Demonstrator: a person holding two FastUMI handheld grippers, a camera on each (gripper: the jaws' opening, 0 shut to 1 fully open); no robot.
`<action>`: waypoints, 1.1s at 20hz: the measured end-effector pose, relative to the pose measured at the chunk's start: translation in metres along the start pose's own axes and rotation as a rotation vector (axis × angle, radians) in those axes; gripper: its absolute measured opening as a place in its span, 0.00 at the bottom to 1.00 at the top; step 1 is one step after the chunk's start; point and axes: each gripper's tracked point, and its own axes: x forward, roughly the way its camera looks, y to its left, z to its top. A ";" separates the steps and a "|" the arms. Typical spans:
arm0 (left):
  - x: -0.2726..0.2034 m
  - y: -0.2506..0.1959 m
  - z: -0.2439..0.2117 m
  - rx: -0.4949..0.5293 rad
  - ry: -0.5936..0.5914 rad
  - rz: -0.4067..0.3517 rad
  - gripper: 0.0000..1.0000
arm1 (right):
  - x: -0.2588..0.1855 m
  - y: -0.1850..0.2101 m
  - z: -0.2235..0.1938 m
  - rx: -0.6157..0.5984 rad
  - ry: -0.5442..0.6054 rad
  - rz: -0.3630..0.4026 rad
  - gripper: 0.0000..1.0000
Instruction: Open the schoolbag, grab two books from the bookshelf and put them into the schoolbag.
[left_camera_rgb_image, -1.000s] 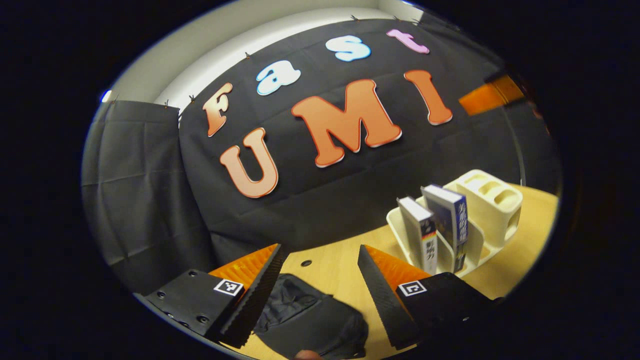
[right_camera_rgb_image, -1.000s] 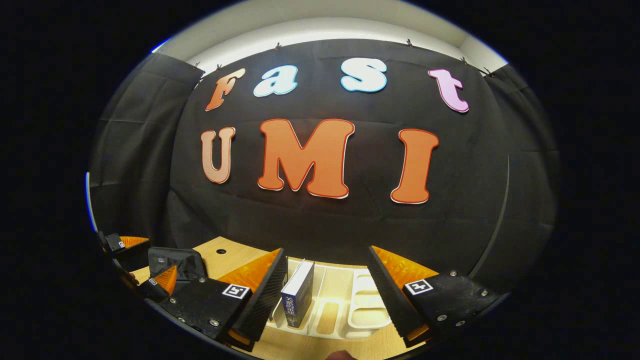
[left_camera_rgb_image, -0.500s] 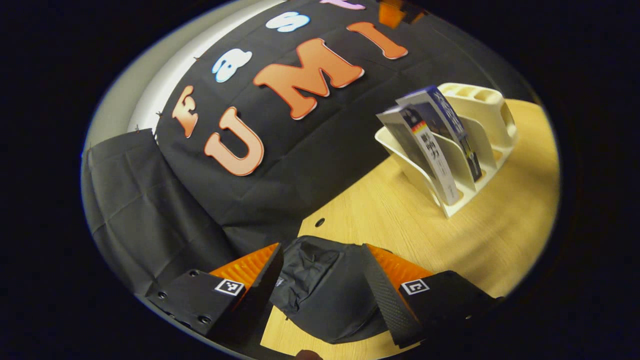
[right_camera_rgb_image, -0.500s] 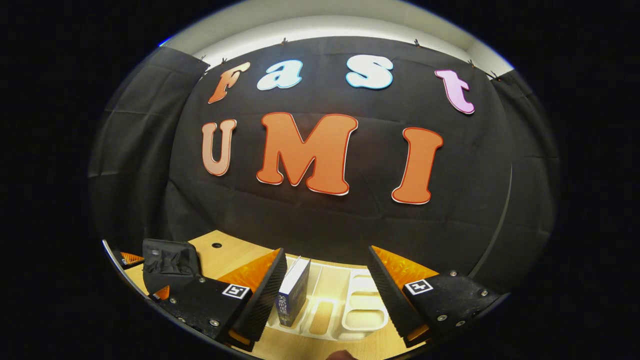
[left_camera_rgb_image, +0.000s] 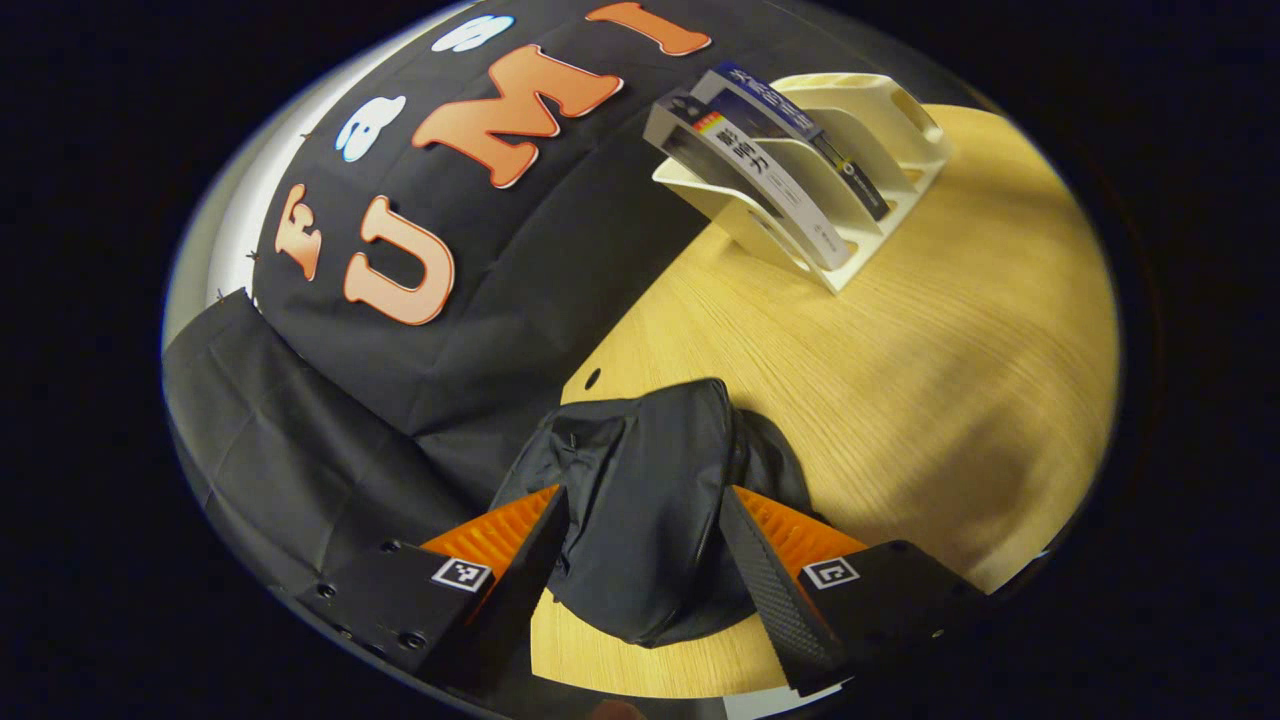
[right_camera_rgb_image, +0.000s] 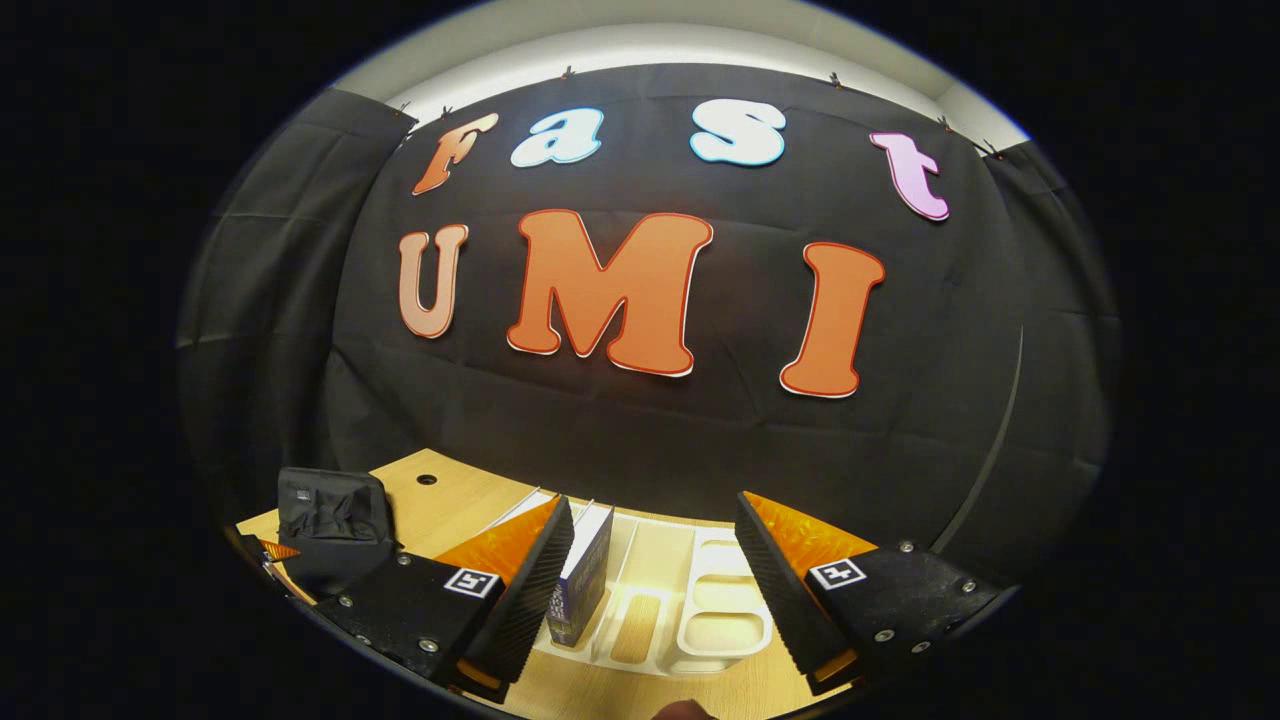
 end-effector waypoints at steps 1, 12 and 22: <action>0.004 -0.001 -0.008 0.013 0.017 0.002 0.97 | 0.000 0.000 -0.001 -0.001 0.003 -0.003 0.97; 0.035 0.020 -0.016 0.058 0.050 0.053 0.96 | 0.000 0.007 0.003 -0.016 0.003 -0.024 0.97; 0.060 0.021 0.002 0.009 0.035 -0.110 0.51 | -0.003 0.017 0.007 -0.019 0.016 -0.078 0.97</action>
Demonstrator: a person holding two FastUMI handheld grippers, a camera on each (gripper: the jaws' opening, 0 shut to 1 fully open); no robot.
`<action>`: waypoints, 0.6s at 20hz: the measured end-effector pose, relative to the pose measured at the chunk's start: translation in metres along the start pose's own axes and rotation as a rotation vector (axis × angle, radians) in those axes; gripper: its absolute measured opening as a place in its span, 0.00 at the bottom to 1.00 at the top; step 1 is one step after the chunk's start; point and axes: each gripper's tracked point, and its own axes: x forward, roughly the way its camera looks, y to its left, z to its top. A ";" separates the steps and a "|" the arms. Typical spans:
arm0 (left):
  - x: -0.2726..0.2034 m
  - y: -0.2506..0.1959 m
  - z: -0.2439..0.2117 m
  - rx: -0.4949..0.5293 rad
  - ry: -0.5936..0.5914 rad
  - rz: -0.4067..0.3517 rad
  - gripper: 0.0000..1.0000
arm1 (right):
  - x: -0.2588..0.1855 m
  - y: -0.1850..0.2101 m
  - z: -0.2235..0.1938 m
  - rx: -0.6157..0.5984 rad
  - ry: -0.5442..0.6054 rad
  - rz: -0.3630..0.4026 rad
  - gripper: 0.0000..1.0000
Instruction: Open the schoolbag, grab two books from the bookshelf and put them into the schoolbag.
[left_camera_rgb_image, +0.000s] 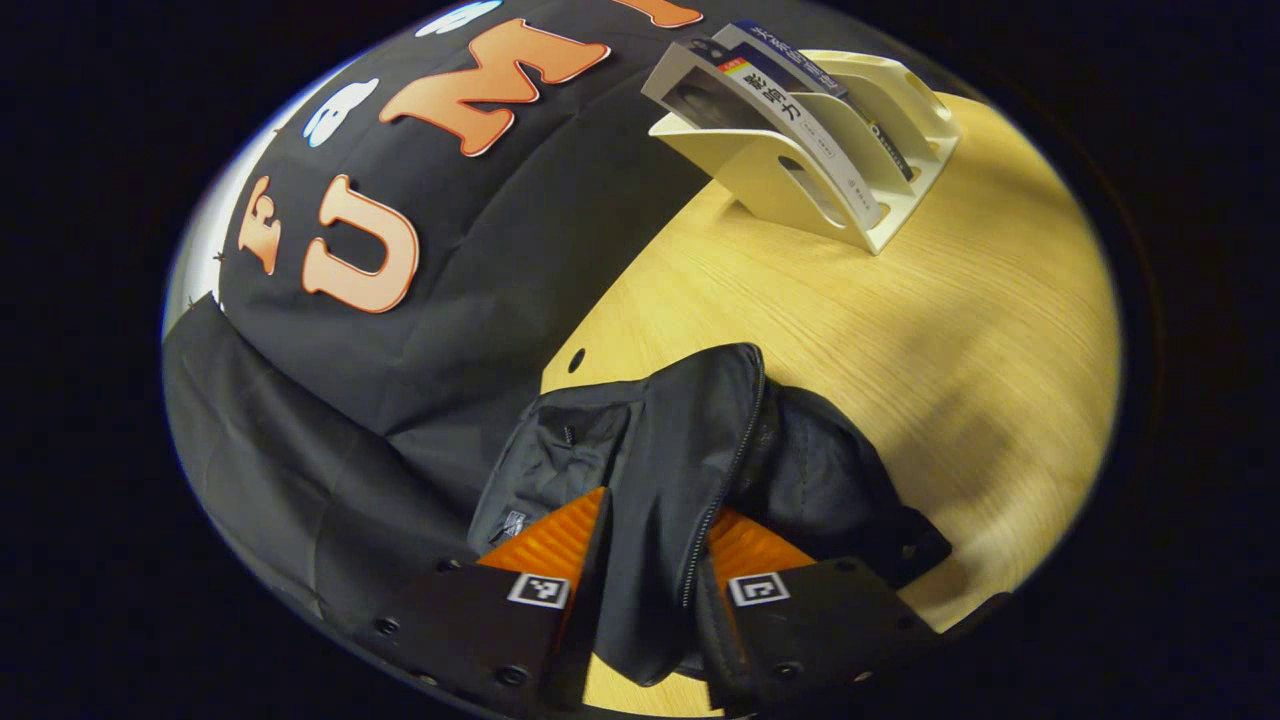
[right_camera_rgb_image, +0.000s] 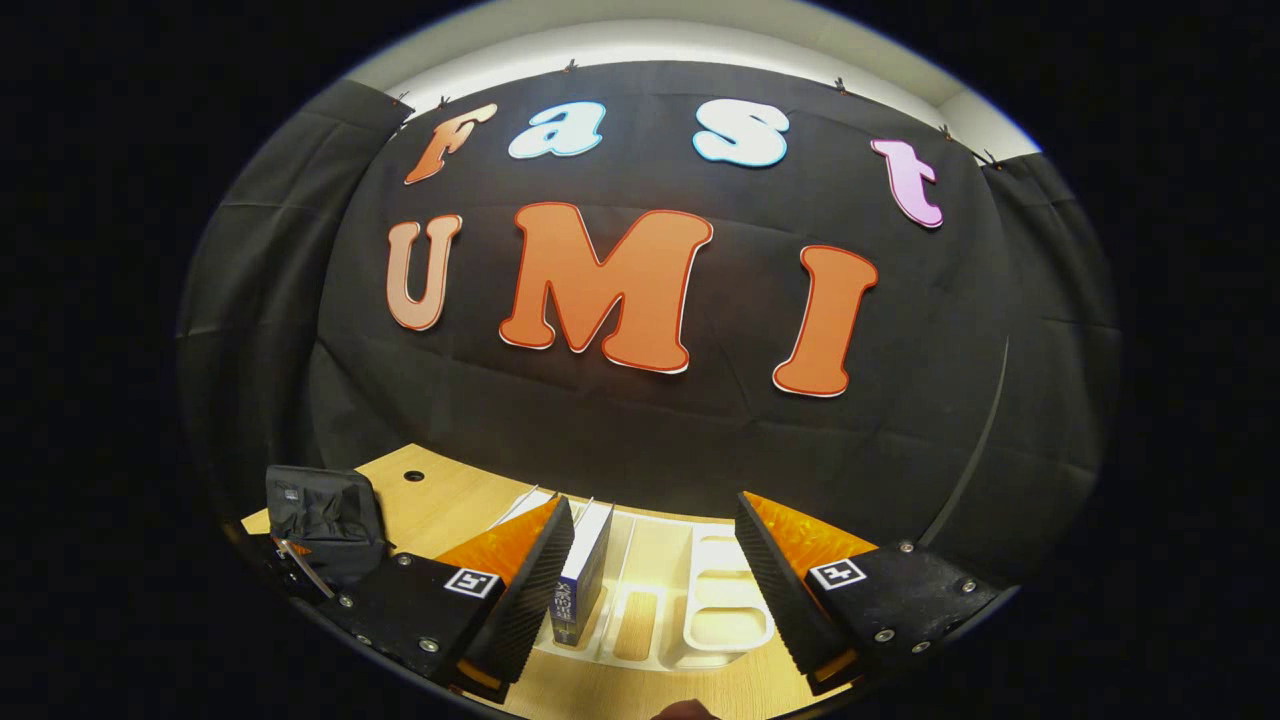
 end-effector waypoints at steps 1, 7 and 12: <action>0.000 0.003 0.003 -0.006 -0.003 -0.022 0.37 | 0.000 0.002 0.001 0.001 0.003 -0.006 0.97; -0.008 0.030 0.017 -0.100 -0.032 -0.172 0.10 | 0.006 0.021 -0.003 -0.005 0.040 -0.034 0.97; -0.013 0.064 0.030 -0.190 -0.050 -0.293 0.08 | 0.017 0.047 -0.007 -0.019 0.093 -0.033 0.97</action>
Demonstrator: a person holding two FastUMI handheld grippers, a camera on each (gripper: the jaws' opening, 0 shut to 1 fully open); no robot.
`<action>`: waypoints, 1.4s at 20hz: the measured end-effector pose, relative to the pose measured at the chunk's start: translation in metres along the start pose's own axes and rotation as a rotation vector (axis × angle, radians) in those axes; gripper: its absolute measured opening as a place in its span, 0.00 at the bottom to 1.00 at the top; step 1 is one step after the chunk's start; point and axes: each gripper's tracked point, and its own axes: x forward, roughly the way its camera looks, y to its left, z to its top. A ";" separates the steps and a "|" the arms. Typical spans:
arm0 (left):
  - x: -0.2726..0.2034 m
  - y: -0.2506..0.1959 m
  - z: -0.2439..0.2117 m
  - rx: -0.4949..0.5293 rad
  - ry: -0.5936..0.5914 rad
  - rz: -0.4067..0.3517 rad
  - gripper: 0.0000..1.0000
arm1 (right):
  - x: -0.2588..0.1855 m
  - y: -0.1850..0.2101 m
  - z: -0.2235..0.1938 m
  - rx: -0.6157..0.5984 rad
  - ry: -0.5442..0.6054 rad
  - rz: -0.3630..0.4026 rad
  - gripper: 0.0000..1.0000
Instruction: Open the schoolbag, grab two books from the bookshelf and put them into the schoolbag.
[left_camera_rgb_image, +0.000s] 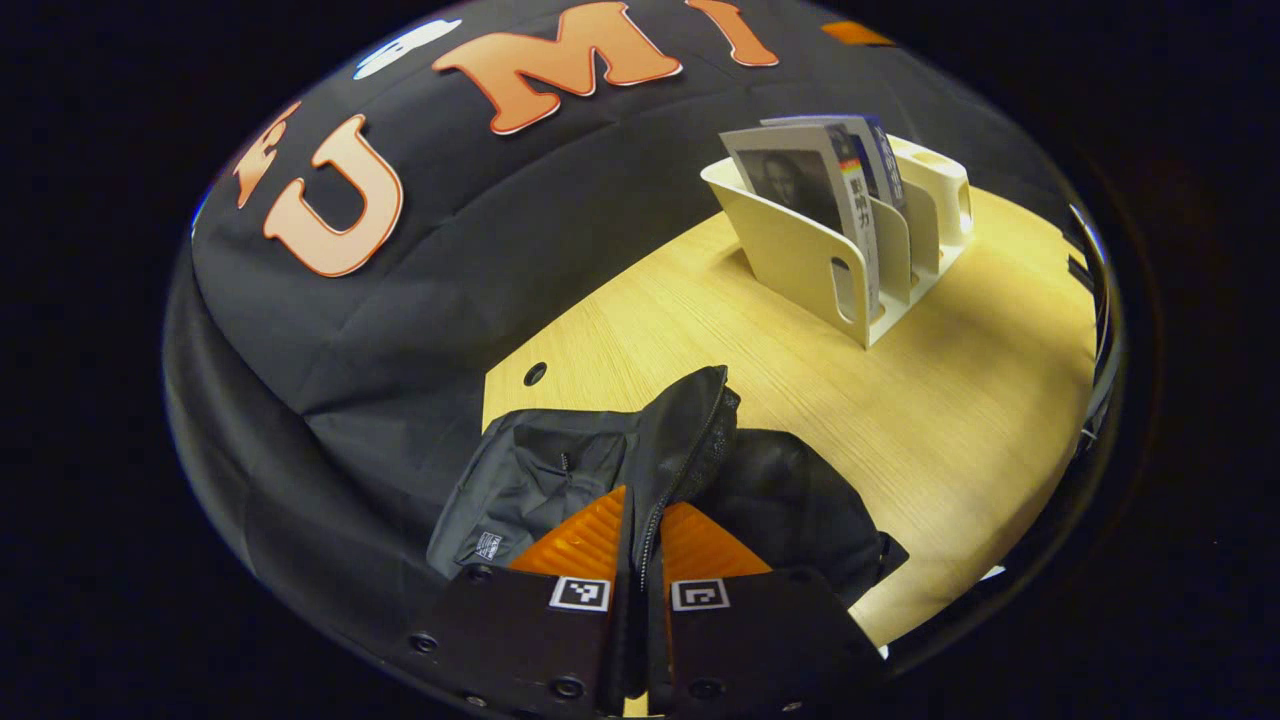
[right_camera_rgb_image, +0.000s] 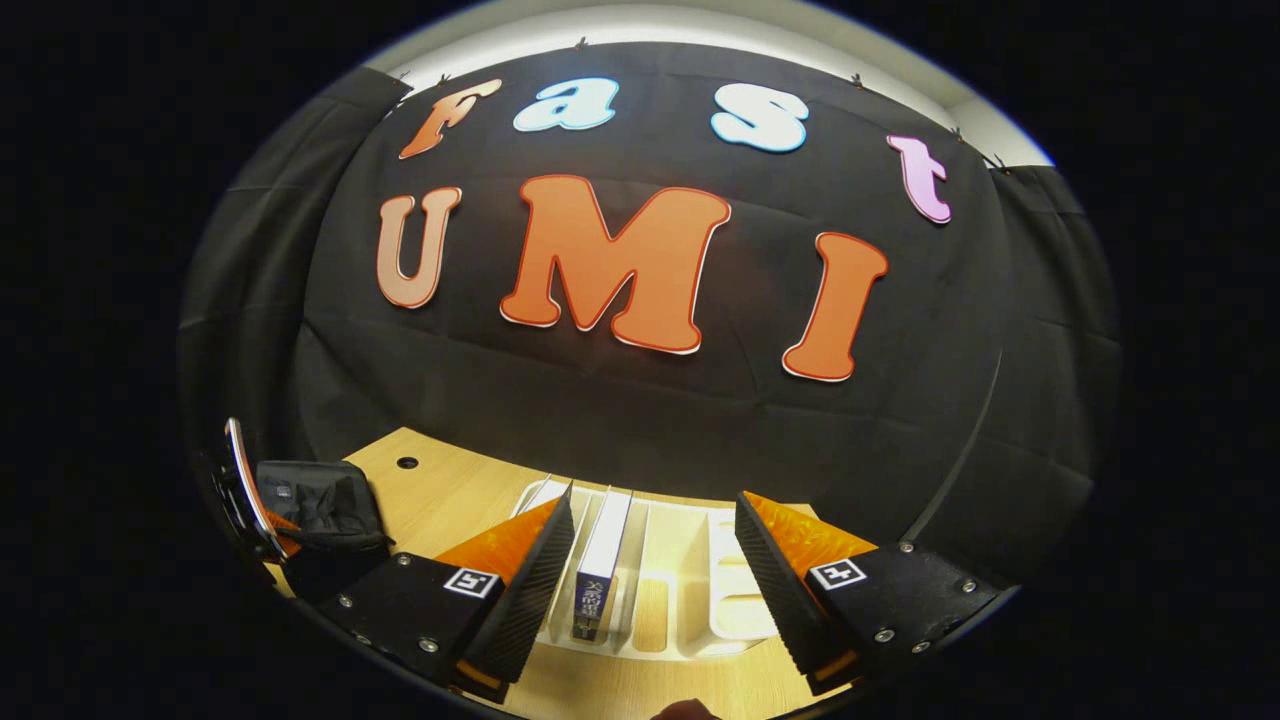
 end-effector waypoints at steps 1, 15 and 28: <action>-0.002 0.005 0.004 -0.005 -0.008 -0.020 0.08 | 0.003 0.005 0.000 0.002 0.015 0.001 0.97; -0.031 0.083 0.058 -0.117 -0.077 -0.230 0.06 | 0.071 0.084 -0.017 -0.059 0.370 0.103 0.97; -0.034 0.116 0.084 -0.117 -0.052 -0.320 0.06 | 0.131 0.116 -0.077 -0.044 0.804 0.197 0.98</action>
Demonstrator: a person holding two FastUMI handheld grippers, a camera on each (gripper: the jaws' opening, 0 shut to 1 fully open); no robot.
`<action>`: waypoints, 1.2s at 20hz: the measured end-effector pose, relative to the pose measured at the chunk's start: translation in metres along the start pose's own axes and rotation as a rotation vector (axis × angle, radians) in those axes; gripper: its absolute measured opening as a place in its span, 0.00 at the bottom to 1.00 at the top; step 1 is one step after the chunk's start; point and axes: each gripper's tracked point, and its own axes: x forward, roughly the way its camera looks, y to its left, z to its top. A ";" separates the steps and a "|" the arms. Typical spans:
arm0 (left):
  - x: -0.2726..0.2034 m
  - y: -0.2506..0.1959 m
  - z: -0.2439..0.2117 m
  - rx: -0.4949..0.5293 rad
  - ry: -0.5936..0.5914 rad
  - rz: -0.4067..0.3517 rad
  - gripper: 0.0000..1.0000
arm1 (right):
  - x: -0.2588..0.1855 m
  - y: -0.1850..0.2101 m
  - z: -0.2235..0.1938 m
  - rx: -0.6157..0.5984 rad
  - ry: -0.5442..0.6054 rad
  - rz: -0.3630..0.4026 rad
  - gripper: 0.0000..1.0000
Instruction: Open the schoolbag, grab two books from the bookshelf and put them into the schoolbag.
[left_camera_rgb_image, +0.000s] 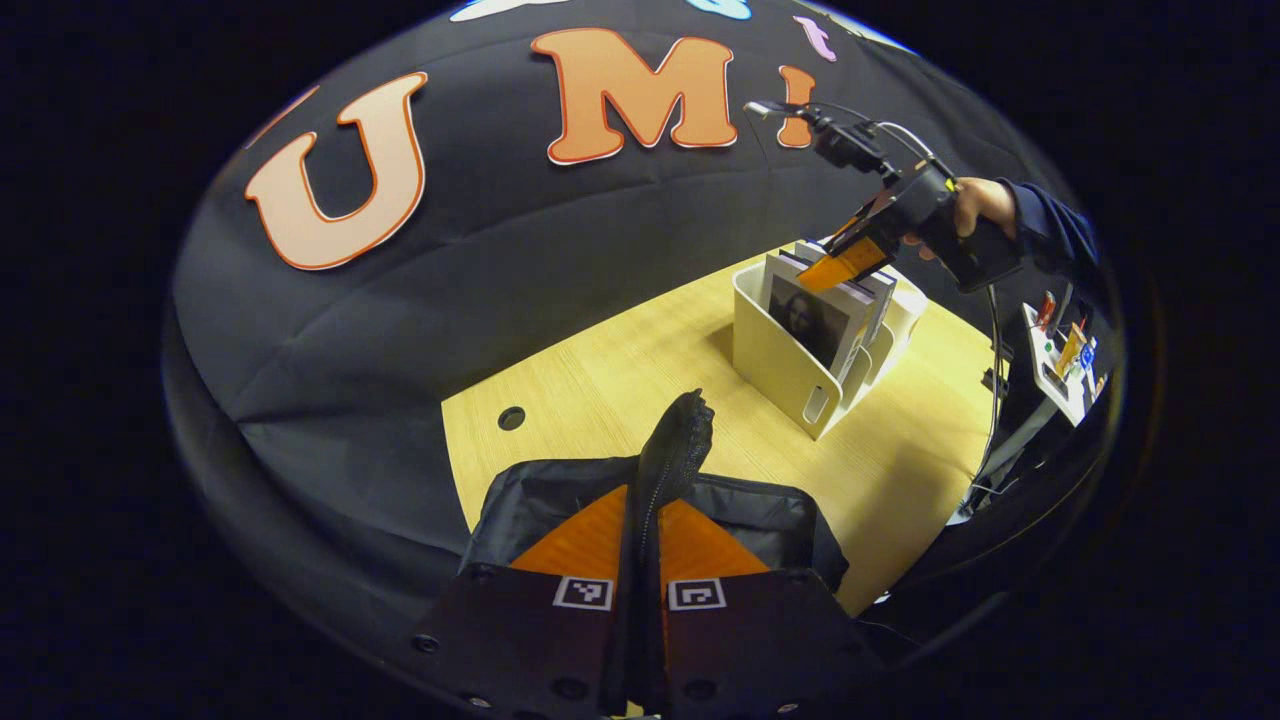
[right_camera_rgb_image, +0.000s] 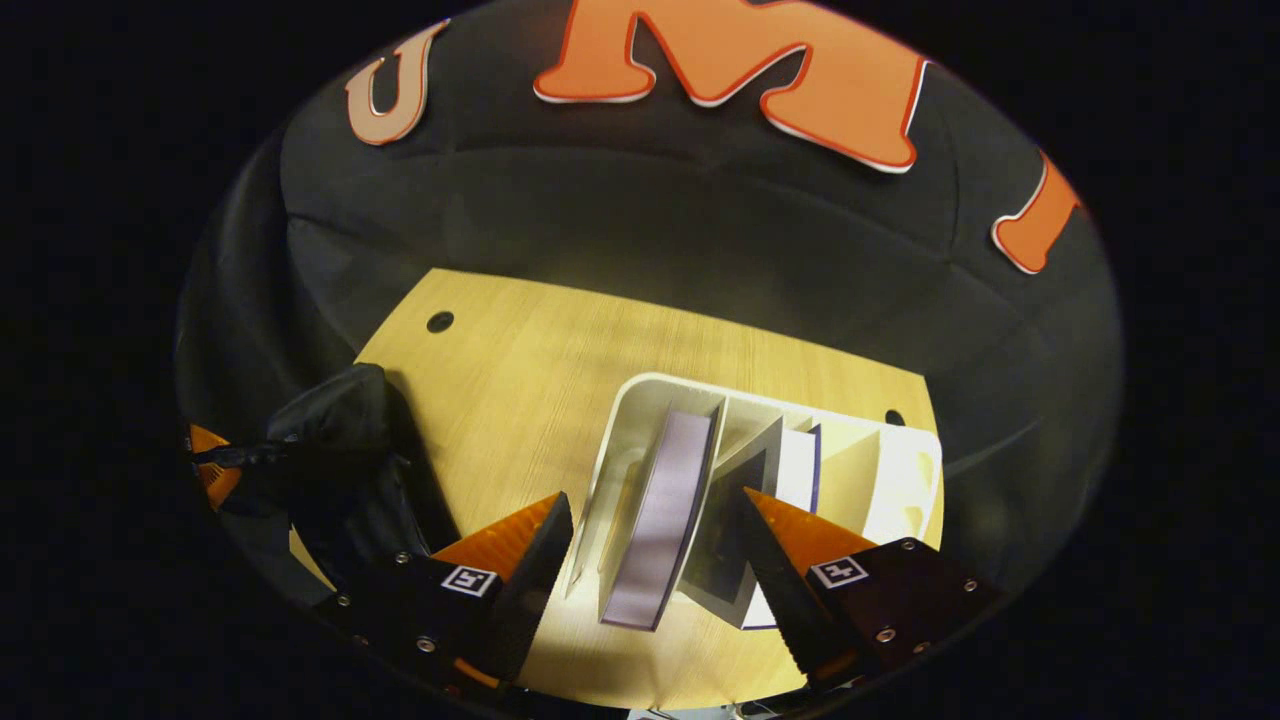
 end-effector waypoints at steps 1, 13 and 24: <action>0.002 -0.001 0.000 0.001 0.006 -0.010 0.06 | 0.008 0.000 -0.001 0.013 0.036 0.013 0.98; 0.025 -0.008 0.004 0.019 0.094 -0.088 0.06 | 0.042 -0.004 -0.010 0.126 0.206 0.030 0.45; 0.041 -0.012 0.005 0.019 0.147 -0.146 0.06 | -0.012 -0.008 -0.039 0.186 0.193 0.048 0.34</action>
